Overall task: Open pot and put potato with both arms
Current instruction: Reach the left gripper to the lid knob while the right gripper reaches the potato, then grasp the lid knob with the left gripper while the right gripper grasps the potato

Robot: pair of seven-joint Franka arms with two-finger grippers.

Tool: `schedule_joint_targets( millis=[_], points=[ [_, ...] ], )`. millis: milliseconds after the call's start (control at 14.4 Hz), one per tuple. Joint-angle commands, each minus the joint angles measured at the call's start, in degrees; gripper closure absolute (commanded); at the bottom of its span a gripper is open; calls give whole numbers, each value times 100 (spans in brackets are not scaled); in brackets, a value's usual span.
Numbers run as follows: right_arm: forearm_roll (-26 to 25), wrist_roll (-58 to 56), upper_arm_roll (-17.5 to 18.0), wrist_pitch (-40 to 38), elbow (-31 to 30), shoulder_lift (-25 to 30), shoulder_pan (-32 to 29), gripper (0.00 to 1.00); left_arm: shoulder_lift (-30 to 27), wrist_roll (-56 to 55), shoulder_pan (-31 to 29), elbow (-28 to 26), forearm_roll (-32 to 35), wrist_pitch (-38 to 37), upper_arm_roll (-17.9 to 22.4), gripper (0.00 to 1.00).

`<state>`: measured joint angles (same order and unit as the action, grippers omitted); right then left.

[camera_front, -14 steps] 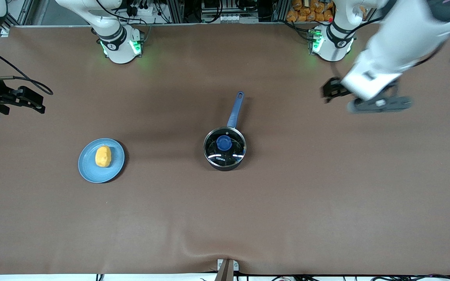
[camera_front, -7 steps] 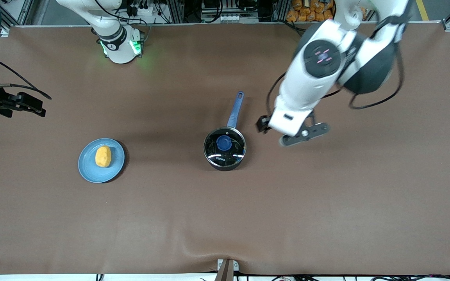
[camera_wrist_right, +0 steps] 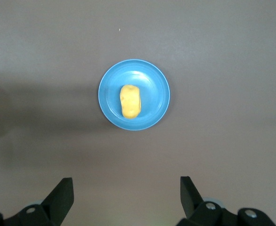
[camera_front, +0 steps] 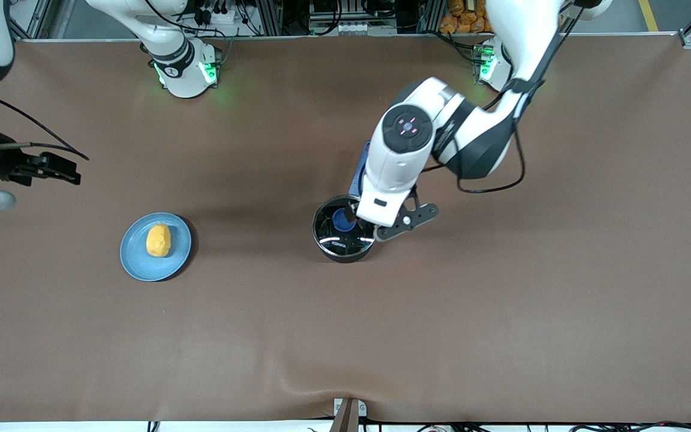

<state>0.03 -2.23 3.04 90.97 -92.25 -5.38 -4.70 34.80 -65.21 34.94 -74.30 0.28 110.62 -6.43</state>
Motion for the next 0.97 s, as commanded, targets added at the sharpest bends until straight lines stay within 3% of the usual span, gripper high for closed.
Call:
schedule_joint_targets(
  millis=[0,139,694,903],
  points=[
    [94,-85,57,420,-372,28,-101,0,457,-141,661,478,113,29,527,0],
    [94,-111,57,702,-600,28,-101,0,572,-132,900,522,113,309,713,0],
    [94,-120,48,2757,-2190,-50,-128,0,1029,165,1041,522,122,680,748,0],
    [85,-120,48,3129,-2421,-261,-163,0,1047,439,1050,522,113,689,749,0]
  ],
)
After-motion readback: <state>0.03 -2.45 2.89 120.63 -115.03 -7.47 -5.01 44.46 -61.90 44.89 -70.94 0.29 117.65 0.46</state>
